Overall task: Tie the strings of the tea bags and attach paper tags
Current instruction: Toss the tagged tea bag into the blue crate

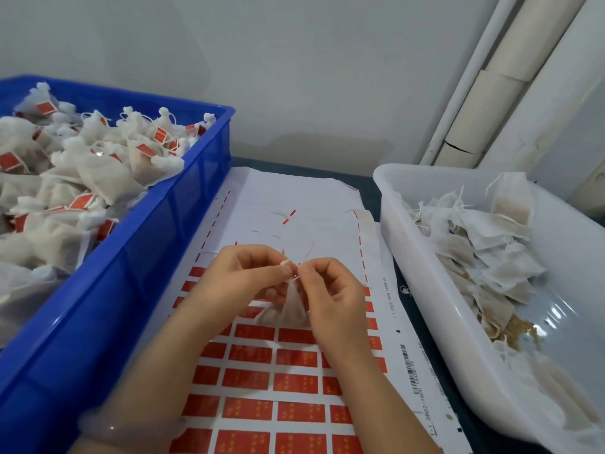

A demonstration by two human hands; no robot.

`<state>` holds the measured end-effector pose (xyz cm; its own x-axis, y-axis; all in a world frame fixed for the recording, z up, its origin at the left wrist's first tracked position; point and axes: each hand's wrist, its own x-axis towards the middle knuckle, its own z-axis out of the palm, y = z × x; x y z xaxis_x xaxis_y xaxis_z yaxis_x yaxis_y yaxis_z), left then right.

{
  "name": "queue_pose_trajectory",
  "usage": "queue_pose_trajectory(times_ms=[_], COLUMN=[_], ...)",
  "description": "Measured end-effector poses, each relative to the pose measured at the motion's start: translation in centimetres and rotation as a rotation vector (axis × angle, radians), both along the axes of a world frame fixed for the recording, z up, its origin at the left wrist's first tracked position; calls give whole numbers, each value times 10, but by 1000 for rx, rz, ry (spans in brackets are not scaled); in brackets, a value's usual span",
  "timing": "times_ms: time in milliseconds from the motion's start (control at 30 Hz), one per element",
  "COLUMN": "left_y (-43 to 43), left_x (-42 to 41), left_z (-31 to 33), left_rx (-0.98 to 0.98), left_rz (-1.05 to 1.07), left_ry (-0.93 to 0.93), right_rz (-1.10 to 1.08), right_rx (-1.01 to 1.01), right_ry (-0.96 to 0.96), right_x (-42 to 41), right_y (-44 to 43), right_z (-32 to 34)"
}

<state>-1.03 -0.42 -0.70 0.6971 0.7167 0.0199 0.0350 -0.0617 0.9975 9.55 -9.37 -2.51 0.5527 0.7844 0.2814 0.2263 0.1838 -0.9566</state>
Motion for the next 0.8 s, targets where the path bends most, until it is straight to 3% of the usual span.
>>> queue_pose_trajectory(times_ms=[200,433,567,800], left_y=[-2,1,-1,-1], left_x=[0,-1,1,0], left_z=[-2,-5,-8,-11], left_rx=[-1,19,13,-42], left_rz=[-143,-164,-89,-156], left_ry=[55,19,-81,-150], right_rz=[-4,13,73,264], right_rx=[35,8,-56,-55], right_ry=[-72,-9,156,462], right_x=[1,1,0,5], right_y=[0,3,6,7], right_z=[2,-3,-6,-7])
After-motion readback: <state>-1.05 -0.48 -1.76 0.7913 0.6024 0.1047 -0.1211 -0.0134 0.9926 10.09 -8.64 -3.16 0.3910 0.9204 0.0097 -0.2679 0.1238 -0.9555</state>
